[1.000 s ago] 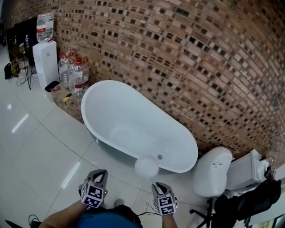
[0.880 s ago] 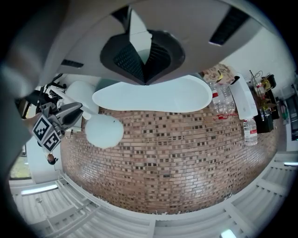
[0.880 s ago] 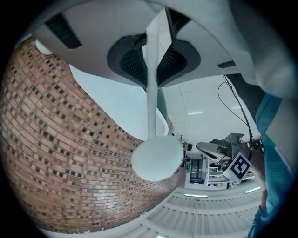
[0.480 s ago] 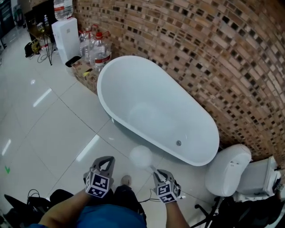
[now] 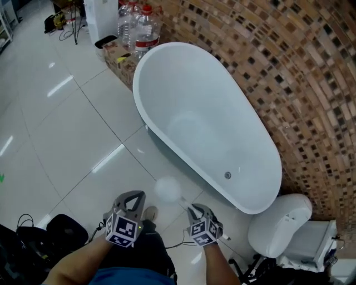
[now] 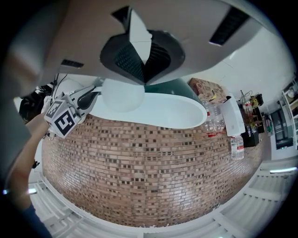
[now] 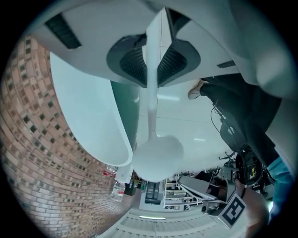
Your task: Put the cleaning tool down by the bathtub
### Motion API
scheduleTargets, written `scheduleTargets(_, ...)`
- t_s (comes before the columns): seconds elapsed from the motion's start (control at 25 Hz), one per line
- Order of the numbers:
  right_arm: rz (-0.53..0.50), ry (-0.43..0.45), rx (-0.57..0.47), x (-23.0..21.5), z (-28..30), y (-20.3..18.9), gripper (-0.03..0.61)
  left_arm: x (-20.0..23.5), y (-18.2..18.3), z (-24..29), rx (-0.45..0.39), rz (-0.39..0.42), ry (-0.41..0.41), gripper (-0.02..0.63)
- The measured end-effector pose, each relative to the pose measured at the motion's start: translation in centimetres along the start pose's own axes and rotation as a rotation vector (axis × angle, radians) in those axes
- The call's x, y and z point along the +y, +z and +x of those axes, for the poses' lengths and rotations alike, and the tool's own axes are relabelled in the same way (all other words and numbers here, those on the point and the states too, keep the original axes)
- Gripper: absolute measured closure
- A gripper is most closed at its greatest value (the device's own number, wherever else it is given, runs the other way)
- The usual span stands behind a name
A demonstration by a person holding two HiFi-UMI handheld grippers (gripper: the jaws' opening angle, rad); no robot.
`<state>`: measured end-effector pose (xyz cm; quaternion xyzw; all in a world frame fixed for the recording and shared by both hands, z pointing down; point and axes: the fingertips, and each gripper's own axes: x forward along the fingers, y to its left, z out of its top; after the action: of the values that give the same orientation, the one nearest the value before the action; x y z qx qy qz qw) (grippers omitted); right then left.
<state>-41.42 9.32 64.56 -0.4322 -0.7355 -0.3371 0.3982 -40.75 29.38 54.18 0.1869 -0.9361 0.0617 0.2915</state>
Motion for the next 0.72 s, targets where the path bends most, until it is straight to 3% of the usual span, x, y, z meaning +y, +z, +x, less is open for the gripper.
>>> scheduleTargets(0.28, -0.011, 0.030, 0.056, 0.1, 7.7, -0.7, 0.485, 2.4, -6.4, 3.6, 0.054, -0.028, -0.002, 0.609)
scheduleTargets(0.72, -0.014, 0.021, 0.066, -0.9, 23.0, -1.5, 0.485, 5.1, -14.1, 14.1, 0.045, -0.003, -0.083, 0.609)
